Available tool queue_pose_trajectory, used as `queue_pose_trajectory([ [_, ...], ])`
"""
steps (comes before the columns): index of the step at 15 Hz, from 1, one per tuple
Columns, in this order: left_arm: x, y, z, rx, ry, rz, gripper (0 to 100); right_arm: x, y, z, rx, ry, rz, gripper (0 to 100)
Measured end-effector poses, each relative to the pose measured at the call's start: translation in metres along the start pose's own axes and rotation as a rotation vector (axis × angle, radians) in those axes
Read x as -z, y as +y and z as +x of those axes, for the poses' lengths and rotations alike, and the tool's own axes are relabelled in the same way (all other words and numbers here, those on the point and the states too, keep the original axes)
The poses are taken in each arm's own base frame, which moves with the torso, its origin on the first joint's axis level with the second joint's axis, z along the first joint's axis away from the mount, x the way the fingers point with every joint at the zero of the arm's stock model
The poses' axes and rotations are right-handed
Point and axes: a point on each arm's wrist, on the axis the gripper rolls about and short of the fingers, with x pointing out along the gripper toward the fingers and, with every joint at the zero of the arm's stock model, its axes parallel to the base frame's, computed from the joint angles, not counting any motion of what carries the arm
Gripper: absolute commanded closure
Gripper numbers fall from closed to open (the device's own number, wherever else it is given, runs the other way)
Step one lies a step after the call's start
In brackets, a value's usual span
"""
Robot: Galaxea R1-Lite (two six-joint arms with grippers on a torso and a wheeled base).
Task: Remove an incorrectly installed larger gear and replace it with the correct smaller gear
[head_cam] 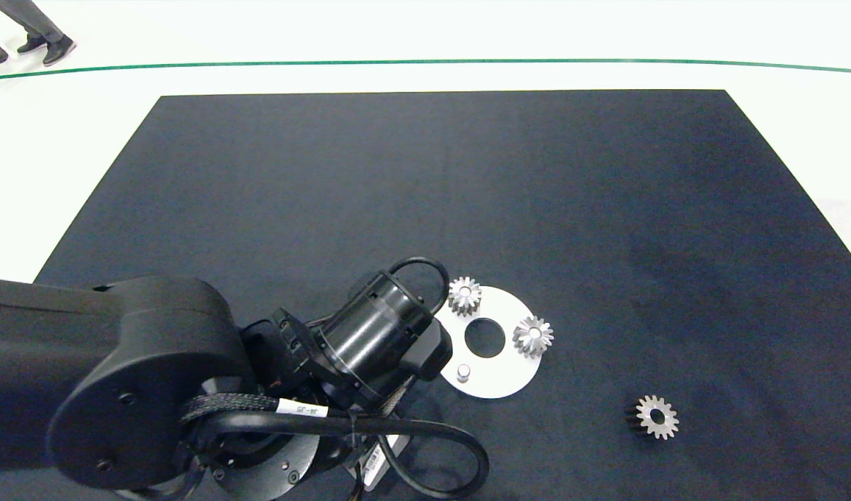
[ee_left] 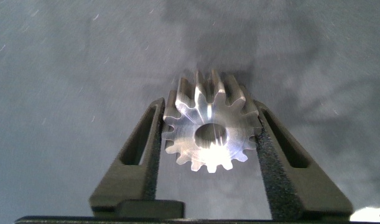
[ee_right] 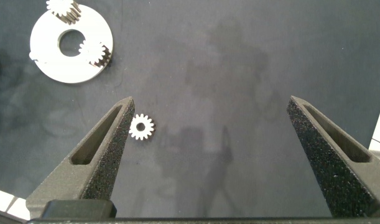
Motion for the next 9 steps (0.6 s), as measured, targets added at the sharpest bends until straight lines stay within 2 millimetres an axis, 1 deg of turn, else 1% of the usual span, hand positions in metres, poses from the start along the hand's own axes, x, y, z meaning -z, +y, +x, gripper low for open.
queue_pose_trajectory([
  [4, 0.005, 0.007, -0.014, 0.002, -0.009, -0.108, 0, 0.001, 0.000, 0.000, 0.001, 0.005, -0.006, 0],
  [6, 0.005, 0.014, -0.025, 0.004, -0.044, -0.154, 0, 0.002, 0.000, -0.001, 0.001, 0.003, -0.006, 0],
  [7, 0.006, 0.024, -0.036, -0.001, -0.072, -0.187, 0, 0.002, 0.001, -0.002, -0.001, 0.000, -0.007, 0],
  [8, 0.009, 0.042, -0.050, -0.020, -0.101, -0.239, 0, 0.003, 0.001, -0.001, -0.004, 0.005, -0.007, 0],
  [9, 0.014, 0.067, -0.065, -0.063, -0.116, -0.308, 0, 0.006, 0.002, 0.001, -0.008, 0.017, -0.008, 0],
])
